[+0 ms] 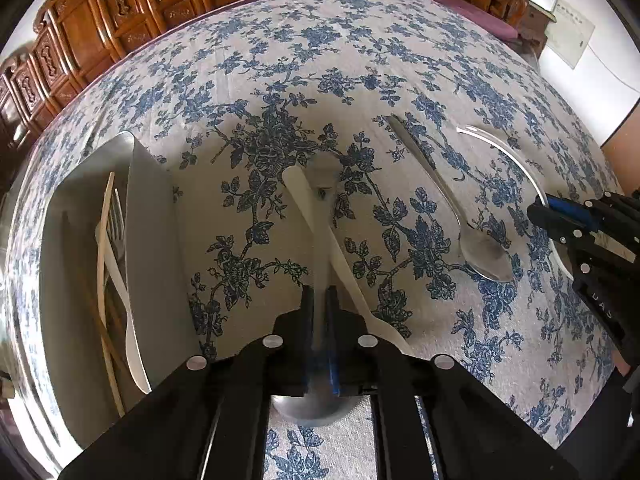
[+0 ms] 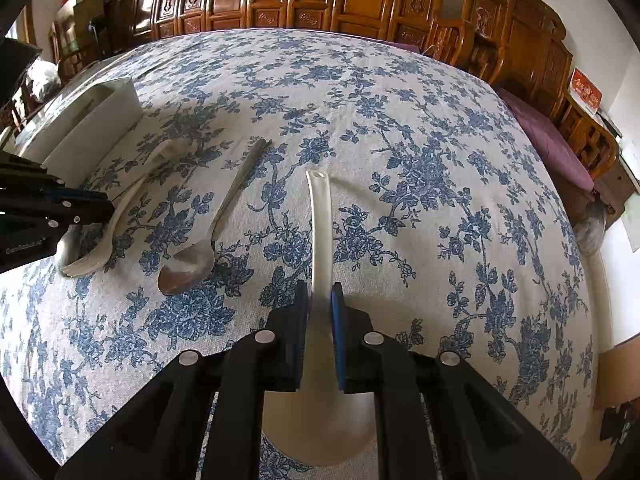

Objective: Organize utensils
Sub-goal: 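Carry the smiley-face metal spoon in the left tool into the tray and release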

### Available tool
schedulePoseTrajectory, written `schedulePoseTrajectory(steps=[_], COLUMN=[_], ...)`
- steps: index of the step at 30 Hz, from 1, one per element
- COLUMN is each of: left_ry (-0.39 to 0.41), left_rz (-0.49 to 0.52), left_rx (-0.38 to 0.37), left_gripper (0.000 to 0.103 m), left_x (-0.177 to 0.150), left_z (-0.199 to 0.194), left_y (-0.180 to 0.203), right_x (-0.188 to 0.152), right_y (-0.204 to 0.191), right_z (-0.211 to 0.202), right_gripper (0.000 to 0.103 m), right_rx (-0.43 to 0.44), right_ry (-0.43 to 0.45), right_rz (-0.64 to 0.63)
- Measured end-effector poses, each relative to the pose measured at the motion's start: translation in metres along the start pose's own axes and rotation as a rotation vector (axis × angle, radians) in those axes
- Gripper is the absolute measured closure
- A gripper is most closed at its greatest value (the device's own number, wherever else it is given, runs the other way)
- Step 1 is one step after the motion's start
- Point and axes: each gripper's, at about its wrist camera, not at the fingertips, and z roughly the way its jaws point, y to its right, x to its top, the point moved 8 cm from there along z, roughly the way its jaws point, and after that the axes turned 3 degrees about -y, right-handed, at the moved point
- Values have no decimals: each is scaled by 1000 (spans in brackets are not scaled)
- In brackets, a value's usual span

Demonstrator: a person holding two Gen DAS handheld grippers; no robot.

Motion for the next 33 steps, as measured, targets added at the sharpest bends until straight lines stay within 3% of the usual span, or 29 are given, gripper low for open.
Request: schedulePoseTrajectory(steps=[11,17,24,33], left_ry=[131,189,185,135], left_rz=[-26,-43,-77,-145], left_rx=[-37,-30,6,32], left_gripper=[98,98,98,98], left_x=[9,13,5,-7], left_z=[-60,-97,-106,-81], left_y=[-10,-37,-82,-138], right_x=[21,42,60,75], right_y=[-34,-65,-102,-141], right_z=[-39,-62,-74,-76], right_gripper=[92,92,92,92], right_rx=[76,121,158,196], right_ry=[72,115,141,148], right_rz=[-29,-57,-92,-129])
